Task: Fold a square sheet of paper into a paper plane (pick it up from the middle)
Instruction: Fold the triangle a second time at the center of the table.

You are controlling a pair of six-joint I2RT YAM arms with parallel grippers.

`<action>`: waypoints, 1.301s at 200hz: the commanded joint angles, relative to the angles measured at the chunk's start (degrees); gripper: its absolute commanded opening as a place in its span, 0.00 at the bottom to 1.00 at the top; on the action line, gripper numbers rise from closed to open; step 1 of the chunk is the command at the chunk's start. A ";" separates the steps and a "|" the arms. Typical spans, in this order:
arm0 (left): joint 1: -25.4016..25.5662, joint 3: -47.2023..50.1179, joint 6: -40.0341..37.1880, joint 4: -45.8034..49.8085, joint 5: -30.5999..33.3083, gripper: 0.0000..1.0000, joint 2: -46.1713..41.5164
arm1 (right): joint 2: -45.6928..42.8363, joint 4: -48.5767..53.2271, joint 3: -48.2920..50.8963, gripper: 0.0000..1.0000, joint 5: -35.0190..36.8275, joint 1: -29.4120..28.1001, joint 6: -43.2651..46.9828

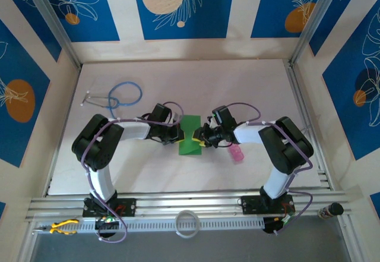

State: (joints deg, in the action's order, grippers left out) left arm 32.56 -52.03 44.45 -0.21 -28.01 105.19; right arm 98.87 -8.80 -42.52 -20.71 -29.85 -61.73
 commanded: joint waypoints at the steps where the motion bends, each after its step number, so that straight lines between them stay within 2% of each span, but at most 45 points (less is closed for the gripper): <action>1: 0.66 0.80 -1.90 3.86 1.58 0.03 1.67 | 1.31 0.29 -1.48 0.28 -2.32 0.53 1.98; 48: 0.64 0.44 -2.51 4.60 1.65 0.03 1.68 | 1.97 1.76 -2.22 0.28 -1.77 1.92 3.28; 86: 0.75 1.01 -2.43 2.63 0.40 0.06 0.72 | 2.24 1.45 -2.30 0.18 -2.82 2.90 3.88; 99: 0.91 1.24 -2.77 1.51 0.06 0.12 -0.60 | 2.15 1.49 -2.15 0.14 -3.02 3.08 3.86; 124: 2.12 2.14 -5.21 -0.41 1.95 0.36 -5.13 | 1.65 2.50 -2.15 0.10 -3.33 3.37 3.76; 133: 2.99 2.31 -7.14 -0.50 3.26 0.41 -6.94 | 1.38 2.66 -2.21 0.09 -3.71 3.47 3.75; 158: 7.90 2.23 -15.93 2.17 11.07 0.51 -11.98 | 1.36 3.73 -2.60 0.08 -4.53 3.74 3.38; 178: 14.64 2.68 -24.94 4.25 22.36 0.51 -15.41 | 1.74 3.52 -2.74 0.07 -5.51 4.00 3.22; 207: 22.65 6.55 -36.78 -0.60 31.11 0.50 -17.52 | 2.01 3.39 -3.17 0.07 -6.43 4.26 2.94; 222: 25.01 7.65 -39.34 -2.21 35.71 0.50 -17.54 | 1.78 3.75 -3.49 0.07 -6.54 4.27 3.00; 260: 28.26 5.19 -43.92 -1.04 41.79 0.51 -14.39 | 1.59 4.24 -3.75 0.07 -6.65 4.30 3.18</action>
State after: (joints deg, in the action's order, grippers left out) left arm 59.16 -45.04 7.09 -1.08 5.54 88.95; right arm 100.38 -6.39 -45.06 -25.56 -25.85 -58.59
